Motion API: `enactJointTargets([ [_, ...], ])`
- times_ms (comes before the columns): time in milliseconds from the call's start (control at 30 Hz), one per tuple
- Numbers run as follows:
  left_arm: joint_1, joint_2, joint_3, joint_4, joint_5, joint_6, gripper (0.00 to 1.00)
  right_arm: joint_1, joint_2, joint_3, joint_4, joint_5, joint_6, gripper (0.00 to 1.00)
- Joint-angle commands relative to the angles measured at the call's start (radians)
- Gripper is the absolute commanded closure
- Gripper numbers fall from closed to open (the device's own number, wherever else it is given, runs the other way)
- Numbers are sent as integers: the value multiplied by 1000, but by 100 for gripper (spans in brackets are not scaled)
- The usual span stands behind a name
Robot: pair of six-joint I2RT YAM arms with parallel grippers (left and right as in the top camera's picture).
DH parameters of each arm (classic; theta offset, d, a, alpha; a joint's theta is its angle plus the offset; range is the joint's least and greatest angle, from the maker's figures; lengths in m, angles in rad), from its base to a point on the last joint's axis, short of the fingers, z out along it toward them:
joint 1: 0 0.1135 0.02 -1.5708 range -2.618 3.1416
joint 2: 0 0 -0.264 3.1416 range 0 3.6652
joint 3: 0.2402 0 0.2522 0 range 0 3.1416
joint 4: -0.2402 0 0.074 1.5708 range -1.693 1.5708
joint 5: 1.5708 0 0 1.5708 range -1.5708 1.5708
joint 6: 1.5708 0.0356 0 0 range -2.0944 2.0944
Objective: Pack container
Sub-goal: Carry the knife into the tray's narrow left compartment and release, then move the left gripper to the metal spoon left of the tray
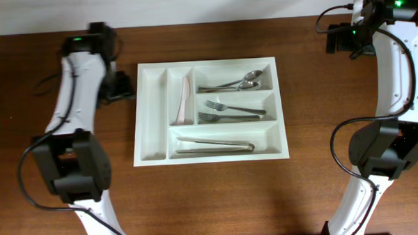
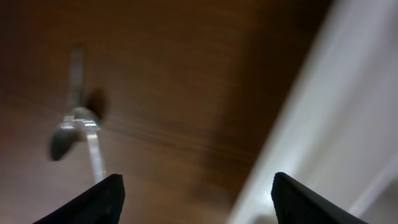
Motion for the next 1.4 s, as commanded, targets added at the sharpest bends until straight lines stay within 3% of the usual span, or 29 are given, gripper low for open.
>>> enactJointTargets([
  [0, 70, -33, -32, -1, -26, 62, 23, 4, 3, -3, 2, 12, 12, 1],
  [433, 230, -33, -225, 53, -25, 275, 25, 4, 3, -3, 2, 12, 12, 1],
  [867, 297, -33, -400, 111, 61, 277, 28, 4, 3, -3, 2, 12, 12, 1],
  [1367, 303, -33, -434, 237, 83, 286, 28, 4, 3, -3, 2, 12, 12, 1],
])
